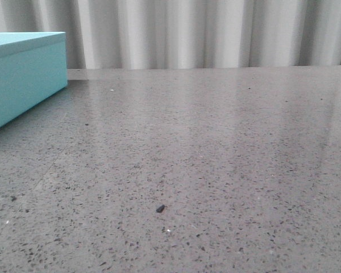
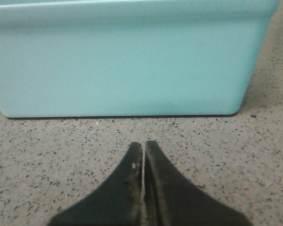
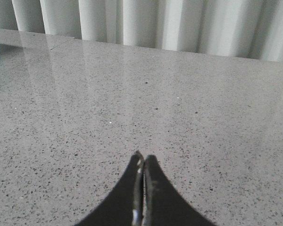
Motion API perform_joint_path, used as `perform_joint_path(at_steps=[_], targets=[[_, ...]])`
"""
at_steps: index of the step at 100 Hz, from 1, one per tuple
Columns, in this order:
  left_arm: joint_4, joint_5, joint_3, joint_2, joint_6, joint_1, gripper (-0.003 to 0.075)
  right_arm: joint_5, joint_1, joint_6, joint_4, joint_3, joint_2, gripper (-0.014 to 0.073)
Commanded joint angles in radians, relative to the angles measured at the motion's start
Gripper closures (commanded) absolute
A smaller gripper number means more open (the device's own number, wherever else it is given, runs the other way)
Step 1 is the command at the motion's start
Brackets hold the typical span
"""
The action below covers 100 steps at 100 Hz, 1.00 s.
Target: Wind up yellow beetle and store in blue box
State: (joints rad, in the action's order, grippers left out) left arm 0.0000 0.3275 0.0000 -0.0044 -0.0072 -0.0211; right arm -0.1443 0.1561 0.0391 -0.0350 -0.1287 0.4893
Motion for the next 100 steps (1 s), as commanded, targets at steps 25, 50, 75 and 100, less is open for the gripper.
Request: perform_joint_path(at_steps=[25, 50, 75, 100], targets=[[-0.008, -0.051, 0.025, -0.031, -0.01, -0.006, 0.0741, -0.074, -0.002, 0.007, -0.009, -0.026, -0.008, 0.0655], [-0.008, -0.051, 0.025, -0.031, -0.01, -0.006, 0.0741, -0.078, -0.028, 0.007, -0.006, -0.028, -0.09, 0.0655], [-0.008, -0.051, 0.025, -0.031, -0.01, -0.006, 0.0741, -0.074, -0.147, 0.007, -0.006, -0.01, -0.206, 0.0655], [-0.008, -0.051, 0.025, -0.031, -0.01, -0.006, 0.0741, -0.074, -0.216, 0.007, 0.014, 0.163, -0.366, 0.0655]])
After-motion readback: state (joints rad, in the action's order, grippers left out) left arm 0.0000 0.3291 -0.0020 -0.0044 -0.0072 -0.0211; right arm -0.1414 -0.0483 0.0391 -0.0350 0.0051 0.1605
